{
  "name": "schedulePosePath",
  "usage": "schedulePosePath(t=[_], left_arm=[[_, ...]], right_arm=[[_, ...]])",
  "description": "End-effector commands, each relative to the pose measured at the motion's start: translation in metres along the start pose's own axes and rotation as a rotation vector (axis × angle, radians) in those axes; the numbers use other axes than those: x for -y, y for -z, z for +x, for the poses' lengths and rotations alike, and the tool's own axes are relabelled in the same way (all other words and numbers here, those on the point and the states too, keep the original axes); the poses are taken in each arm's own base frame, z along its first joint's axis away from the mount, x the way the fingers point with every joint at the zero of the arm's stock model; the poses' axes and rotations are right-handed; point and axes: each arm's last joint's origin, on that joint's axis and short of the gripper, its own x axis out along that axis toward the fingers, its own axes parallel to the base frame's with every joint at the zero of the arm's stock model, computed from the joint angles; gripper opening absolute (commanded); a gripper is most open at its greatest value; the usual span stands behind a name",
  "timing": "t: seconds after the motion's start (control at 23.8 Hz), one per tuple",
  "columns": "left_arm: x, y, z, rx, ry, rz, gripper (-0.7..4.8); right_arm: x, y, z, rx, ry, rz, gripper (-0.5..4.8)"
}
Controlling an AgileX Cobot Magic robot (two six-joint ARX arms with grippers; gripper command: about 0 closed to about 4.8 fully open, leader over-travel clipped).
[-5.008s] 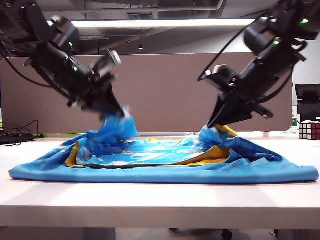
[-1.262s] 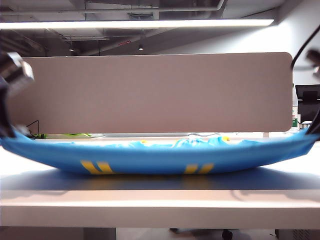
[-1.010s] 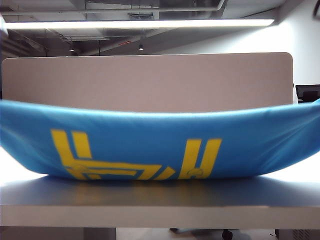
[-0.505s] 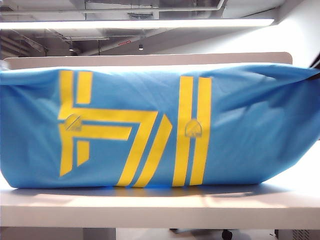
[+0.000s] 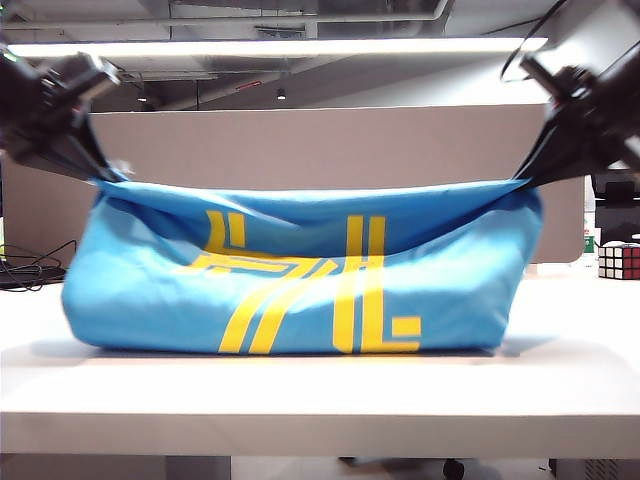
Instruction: Fold the bottom side of the soccer jersey horizontally towards the center, about one-third of the way, then fold the sleeve back towards the center, creating a straight line along the edge of the the soccer jersey, and finally fold the bottom of the soccer jersey up towards the top, creating a neat rectangle.
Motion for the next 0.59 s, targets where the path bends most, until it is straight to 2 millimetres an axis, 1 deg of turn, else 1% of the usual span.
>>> schedulePosePath(t=[0.04, 0.08, 0.13, 0.17, 0.21, 0.25, 0.29, 0.34, 0.38, 0.42, 0.46, 0.55, 0.59], left_arm=[[-0.016, -0.025, 0.036, 0.059, 0.006, 0.028, -0.05], [-0.020, -0.029, 0.045, 0.072, 0.005, 0.035, 0.06], [-0.023, -0.033, 0.051, 0.084, 0.012, 0.041, 0.46], [-0.025, -0.035, 0.057, 0.093, 0.014, 0.046, 1.15], [-0.030, -0.039, 0.066, 0.122, 0.014, 0.060, 2.72], [-0.030, -0.041, 0.066, 0.140, 0.012, 0.071, 3.20], [-0.035, -0.044, 0.063, 0.176, 0.001, 0.079, 3.50], [-0.036, -0.046, 0.060, 0.188, 0.005, 0.081, 3.50], [-0.035, -0.050, 0.050, 0.196, 0.048, 0.081, 3.49], [-0.035, -0.051, 0.044, 0.191, 0.075, 0.077, 3.44], [-0.035, -0.052, 0.037, 0.187, 0.104, 0.075, 3.25], [-0.031, -0.054, 0.023, 0.181, 0.137, 0.082, 2.69], [-0.026, -0.055, 0.013, 0.177, 0.145, 0.083, 2.16]], right_arm=[[0.006, -0.029, 0.032, 0.006, -0.056, -0.049, 0.17], [0.009, -0.035, 0.041, 0.010, -0.085, -0.058, 0.52], [0.010, -0.040, 0.046, 0.016, -0.109, -0.067, 0.99], [0.013, -0.045, 0.053, 0.029, -0.120, -0.077, 1.68], [0.013, -0.054, 0.058, 0.048, -0.121, -0.087, 2.52], [0.012, -0.059, 0.058, 0.064, -0.125, -0.096, 2.73], [0.009, -0.067, 0.054, 0.093, -0.132, -0.111, 2.73], [0.007, -0.072, 0.048, 0.111, -0.139, -0.120, 2.73], [0.002, -0.078, 0.037, 0.131, -0.165, -0.136, 2.69], [0.000, -0.079, 0.033, 0.134, -0.175, -0.140, 2.69], [-0.004, -0.080, 0.026, 0.137, -0.192, -0.148, 2.63], [-0.012, -0.081, 0.012, 0.128, -0.219, -0.158, 2.33], [-0.018, -0.080, 0.004, 0.124, -0.229, -0.174, 2.27]])
